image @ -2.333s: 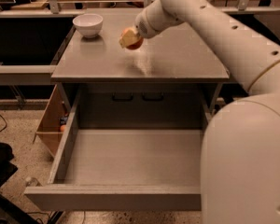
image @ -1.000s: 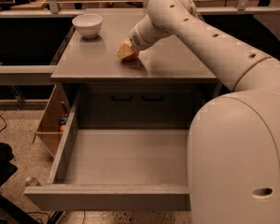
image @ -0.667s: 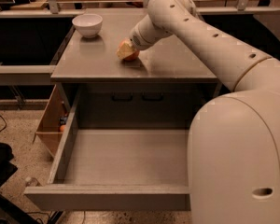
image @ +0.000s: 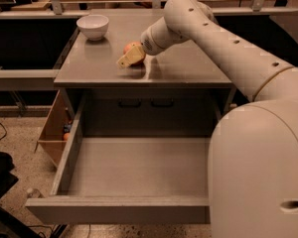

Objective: Pick apple from top drawer and place on counter

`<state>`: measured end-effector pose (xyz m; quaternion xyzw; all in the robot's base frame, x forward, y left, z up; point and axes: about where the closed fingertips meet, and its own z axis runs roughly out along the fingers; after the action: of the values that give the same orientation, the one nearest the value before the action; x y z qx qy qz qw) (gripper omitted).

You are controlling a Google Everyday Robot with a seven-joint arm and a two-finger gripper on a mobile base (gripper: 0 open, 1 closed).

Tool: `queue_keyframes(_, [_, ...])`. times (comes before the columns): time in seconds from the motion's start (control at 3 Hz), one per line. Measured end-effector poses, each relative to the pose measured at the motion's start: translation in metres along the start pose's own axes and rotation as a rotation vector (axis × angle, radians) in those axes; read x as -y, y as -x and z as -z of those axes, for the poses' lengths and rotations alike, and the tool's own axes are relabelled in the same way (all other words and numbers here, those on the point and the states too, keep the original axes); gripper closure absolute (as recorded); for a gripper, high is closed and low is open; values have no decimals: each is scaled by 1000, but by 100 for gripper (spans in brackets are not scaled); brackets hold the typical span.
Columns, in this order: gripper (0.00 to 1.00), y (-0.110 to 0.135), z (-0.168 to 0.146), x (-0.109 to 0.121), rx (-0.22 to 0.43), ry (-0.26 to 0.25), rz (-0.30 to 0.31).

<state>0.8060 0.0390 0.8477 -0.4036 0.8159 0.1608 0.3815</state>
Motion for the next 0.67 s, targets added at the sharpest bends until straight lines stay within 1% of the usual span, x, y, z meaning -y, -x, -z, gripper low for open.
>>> queue_keyframes(0.33, [0,17,40,-14,21,20,62])
queue_keyframes(0.67, [0,22,96,-29,-10,9,102])
